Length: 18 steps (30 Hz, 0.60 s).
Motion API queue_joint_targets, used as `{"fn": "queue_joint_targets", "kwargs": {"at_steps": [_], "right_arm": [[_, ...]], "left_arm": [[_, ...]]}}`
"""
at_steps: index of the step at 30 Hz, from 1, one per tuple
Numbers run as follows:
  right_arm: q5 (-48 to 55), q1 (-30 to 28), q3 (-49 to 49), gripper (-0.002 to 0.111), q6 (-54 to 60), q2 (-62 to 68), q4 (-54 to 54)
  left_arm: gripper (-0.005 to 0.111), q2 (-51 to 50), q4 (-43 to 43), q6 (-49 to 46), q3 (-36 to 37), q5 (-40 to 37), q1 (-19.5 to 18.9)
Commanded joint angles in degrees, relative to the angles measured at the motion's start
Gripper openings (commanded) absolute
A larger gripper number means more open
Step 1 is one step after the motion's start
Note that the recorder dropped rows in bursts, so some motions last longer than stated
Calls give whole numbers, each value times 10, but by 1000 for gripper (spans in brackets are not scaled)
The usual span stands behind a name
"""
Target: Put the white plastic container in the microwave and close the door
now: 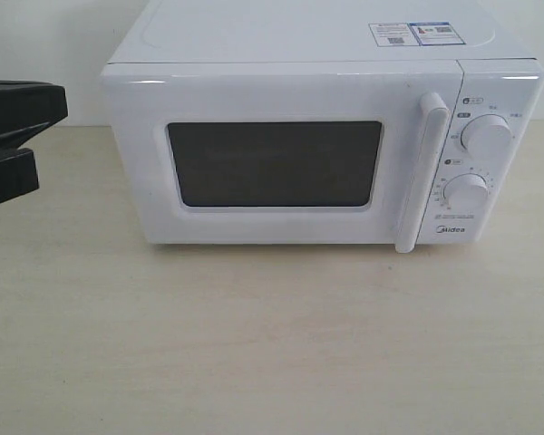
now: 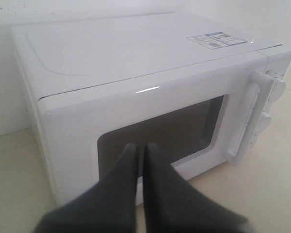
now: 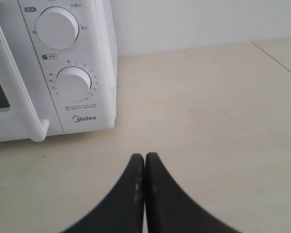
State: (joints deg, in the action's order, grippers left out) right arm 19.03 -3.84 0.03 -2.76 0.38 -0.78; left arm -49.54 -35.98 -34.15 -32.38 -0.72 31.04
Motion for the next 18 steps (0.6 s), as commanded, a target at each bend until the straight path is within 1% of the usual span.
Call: {"fn": "queue_joint_targets", "kwargs": {"at_steps": [1,14,18], "right_arm": [[0,-1,0,0,6,-4,1],[0,-1,0,0,17,-4,1],[0,20,0,0,17,-4,1]], "left_arm": [[4,5,0,-2,3,7,-1],[4,5,0,-2,3,7,-1],[4,5,0,-2,3,7,-1]]}}
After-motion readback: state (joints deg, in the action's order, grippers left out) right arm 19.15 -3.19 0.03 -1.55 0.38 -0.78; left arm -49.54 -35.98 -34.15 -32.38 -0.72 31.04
